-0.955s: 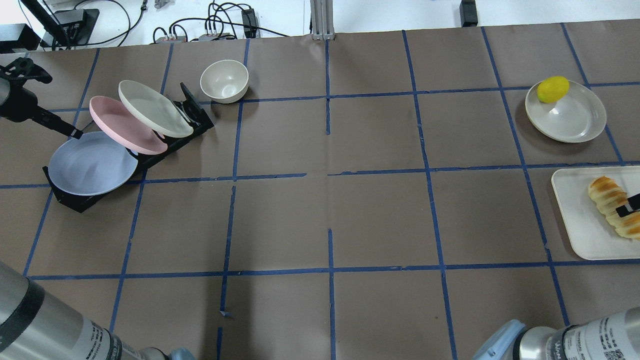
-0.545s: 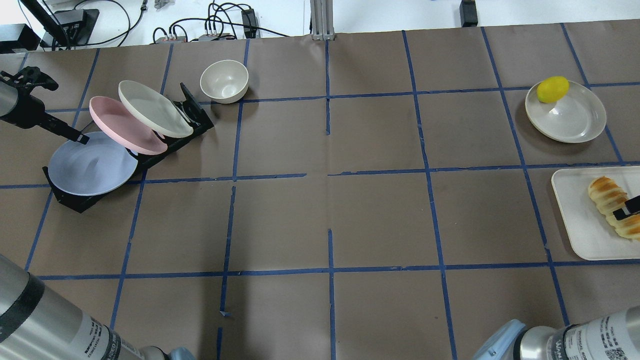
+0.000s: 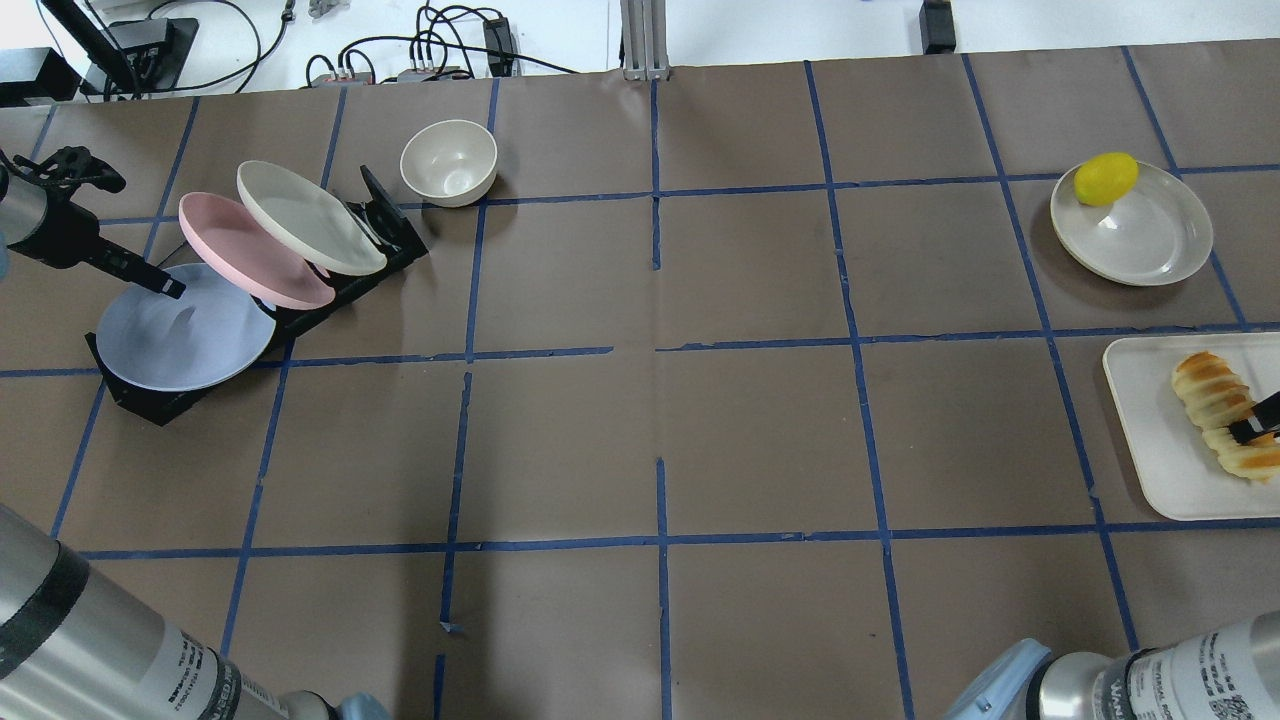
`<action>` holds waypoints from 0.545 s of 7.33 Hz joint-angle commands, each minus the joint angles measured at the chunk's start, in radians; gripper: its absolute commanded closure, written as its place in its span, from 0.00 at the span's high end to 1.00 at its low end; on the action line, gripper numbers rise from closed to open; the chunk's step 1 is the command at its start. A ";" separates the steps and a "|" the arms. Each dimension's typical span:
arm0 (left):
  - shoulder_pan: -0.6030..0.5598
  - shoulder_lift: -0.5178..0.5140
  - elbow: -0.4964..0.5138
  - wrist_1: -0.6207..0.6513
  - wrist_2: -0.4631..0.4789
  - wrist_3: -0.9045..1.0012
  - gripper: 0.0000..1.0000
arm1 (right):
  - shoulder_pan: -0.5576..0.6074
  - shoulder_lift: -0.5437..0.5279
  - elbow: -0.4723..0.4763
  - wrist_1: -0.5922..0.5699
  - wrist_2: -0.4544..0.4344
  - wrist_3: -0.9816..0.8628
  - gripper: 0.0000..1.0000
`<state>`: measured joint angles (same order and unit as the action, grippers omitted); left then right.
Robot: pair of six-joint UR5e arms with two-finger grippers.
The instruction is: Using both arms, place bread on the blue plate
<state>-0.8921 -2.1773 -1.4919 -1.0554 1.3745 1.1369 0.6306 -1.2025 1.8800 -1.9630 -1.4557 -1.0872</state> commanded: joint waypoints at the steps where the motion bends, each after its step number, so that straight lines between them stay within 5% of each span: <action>1: 0.025 0.008 0.021 -0.014 0.008 0.004 0.03 | 0.018 -0.017 -0.016 0.001 0.000 0.003 0.03; 4: 0.019 0.057 0.038 -0.076 0.037 0.001 0.02 | 0.145 -0.151 -0.161 0.229 -0.009 0.070 0.04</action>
<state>-0.8694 -2.1463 -1.4655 -1.0962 1.3930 1.1395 0.7177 -1.2874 1.7830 -1.8371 -1.4591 -1.0489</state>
